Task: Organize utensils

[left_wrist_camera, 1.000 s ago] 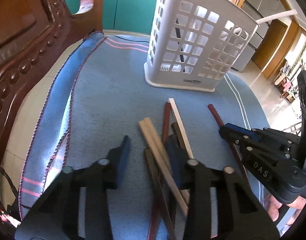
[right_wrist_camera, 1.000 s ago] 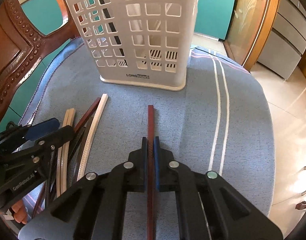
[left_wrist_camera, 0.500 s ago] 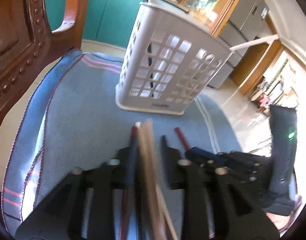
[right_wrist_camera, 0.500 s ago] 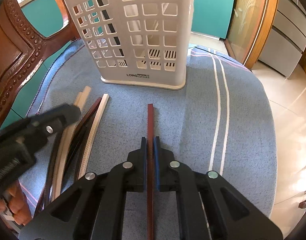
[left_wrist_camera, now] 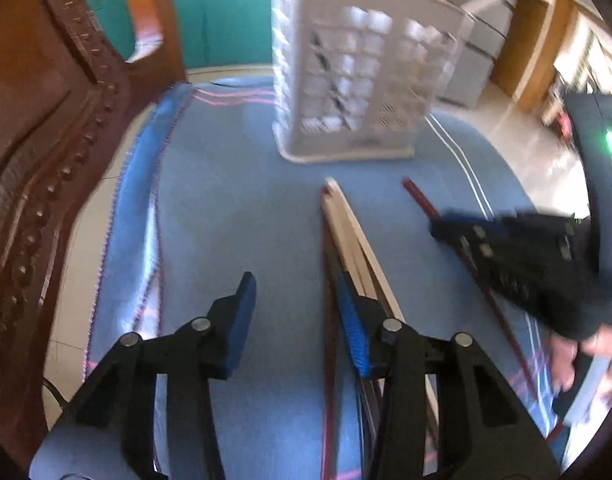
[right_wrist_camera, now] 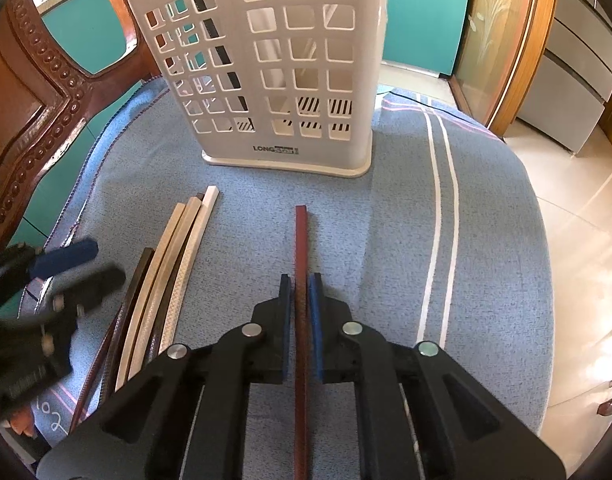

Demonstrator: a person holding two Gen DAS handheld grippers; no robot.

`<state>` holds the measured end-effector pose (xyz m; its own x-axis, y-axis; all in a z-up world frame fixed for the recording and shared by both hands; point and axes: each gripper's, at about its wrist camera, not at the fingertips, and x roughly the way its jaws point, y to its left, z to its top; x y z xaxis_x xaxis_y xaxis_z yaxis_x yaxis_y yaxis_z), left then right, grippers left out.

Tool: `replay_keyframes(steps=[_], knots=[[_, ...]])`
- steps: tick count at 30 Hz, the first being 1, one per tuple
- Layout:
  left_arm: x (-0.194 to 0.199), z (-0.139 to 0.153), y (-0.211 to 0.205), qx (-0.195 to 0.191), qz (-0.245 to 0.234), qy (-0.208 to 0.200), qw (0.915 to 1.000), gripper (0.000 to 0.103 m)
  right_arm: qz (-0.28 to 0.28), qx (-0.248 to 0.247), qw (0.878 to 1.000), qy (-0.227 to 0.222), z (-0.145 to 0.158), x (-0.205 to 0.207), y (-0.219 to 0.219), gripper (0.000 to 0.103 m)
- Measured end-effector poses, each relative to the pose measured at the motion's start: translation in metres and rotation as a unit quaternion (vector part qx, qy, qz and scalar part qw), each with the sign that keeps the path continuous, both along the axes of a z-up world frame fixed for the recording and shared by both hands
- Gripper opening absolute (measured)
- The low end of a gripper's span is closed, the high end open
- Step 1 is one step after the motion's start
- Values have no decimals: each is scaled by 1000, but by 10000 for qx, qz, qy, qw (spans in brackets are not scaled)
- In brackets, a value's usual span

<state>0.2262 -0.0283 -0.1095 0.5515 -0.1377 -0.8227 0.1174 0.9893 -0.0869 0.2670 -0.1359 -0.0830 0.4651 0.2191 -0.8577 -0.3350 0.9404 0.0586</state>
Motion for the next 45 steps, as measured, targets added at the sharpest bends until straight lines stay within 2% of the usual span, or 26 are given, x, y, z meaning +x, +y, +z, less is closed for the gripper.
replay_keyframes(steps=[3, 4, 10, 12, 13, 17, 21, 26, 28, 33, 35, 39, 41, 43, 45], knots=[[-4, -5, -9, 104, -283, 171, 9994, 42, 19, -38, 10000, -22, 0, 0, 3, 16], [-9, -7, -7, 203, -302, 172, 9992, 42, 22, -52, 10000, -30, 0, 0, 4, 17], [-10, -10, 3, 220, -204, 301, 9991, 39, 52, -117, 9999, -86, 0, 0, 11, 24], [-10, -10, 4, 218, -176, 252, 9993, 30, 71, -134, 9998, -99, 0, -1, 13, 26], [-12, -8, 6, 190, -182, 231, 9994, 19, 75, -139, 9998, -104, -1, -1, 14, 27], [-9, -6, 14, -166, -160, 208, 9995, 7, 113, -179, 9997, -147, -2, -3, 18, 30], [-4, -4, 27, -624, 82, 108, 9980, 7, 119, -150, 9997, -139, -2, -3, 19, 30], [-7, 7, 35, -651, 330, -126, 9973, 7, 114, -91, 9998, -112, -2, -4, 14, 30], [-7, 9, 36, -476, 400, -175, 9979, 7, 108, -72, 9999, -98, -2, -4, 12, 30], [3, -5, 33, -101, 541, 93, 9984, 7, 165, -257, 9994, -151, -1, -4, 15, 31], [7, -6, 29, 88, 552, 78, 9984, 8, 147, -315, 9992, -181, -2, -3, 18, 32], [14, -4, 24, 259, 597, 112, 9978, 10, 164, -380, 9990, -193, -2, -1, 23, 32], [19, -4, 20, 317, 628, 153, 9974, 11, 232, -373, 9989, -176, -2, 0, 25, 28], [23, -4, 18, 343, 642, 182, 9972, 11, 296, -232, 9992, -114, -2, 2, 27, 7], [23, -2, 22, 243, 643, 171, 9975, 7, 324, -132, 9993, -88, -2, 2, 27, 7]])
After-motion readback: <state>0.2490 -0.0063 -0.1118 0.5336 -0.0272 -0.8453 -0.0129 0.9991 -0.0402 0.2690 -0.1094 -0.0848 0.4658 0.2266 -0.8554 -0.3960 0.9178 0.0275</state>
